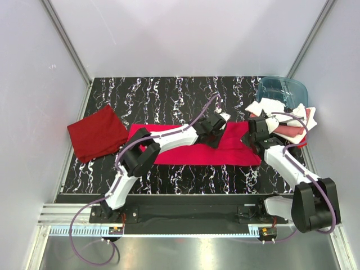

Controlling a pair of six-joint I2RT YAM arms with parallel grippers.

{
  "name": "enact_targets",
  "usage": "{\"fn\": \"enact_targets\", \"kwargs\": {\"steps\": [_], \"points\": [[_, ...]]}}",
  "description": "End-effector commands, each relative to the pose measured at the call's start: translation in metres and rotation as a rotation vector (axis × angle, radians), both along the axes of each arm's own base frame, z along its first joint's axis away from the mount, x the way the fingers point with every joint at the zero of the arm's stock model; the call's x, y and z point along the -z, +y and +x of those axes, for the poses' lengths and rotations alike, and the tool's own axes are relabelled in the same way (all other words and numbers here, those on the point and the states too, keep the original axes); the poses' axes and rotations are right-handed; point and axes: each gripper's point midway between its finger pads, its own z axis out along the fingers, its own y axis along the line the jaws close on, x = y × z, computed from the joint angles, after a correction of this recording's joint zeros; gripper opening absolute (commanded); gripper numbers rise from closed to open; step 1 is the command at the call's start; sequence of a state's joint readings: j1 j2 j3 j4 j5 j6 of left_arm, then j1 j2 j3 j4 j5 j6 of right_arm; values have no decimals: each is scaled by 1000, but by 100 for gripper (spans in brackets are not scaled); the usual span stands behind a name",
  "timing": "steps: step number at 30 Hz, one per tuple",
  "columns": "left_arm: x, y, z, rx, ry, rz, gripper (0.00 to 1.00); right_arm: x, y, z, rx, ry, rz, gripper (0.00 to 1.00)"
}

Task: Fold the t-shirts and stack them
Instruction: Fold the tshirt

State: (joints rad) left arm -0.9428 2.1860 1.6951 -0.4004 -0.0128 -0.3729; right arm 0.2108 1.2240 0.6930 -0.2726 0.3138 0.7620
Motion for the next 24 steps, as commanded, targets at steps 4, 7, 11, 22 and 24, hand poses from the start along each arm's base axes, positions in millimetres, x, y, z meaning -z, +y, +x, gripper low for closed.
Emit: {"fn": "enact_targets", "kwargs": {"steps": [4, 7, 11, 22, 24], "points": [[-28, -2, 0, 28, -60, -12, 0, -18, -4, 10, 32, -86, 16, 3], [-33, -2, -13, 92, -50, -35, 0, -11, -3, 11, 25, -58, 20, 4], [-30, 4, -29, 163, -22, 10, 0, -9, -3, 11, 25, -46, 24, 4], [-44, 4, -65, 296, 55, -61, 18, -4, 2, 13, -12, -36, 43, 22], [-44, 6, -62, 281, 42, -44, 22, -2, 8, 16, -44, -27, 64, 27]]}}
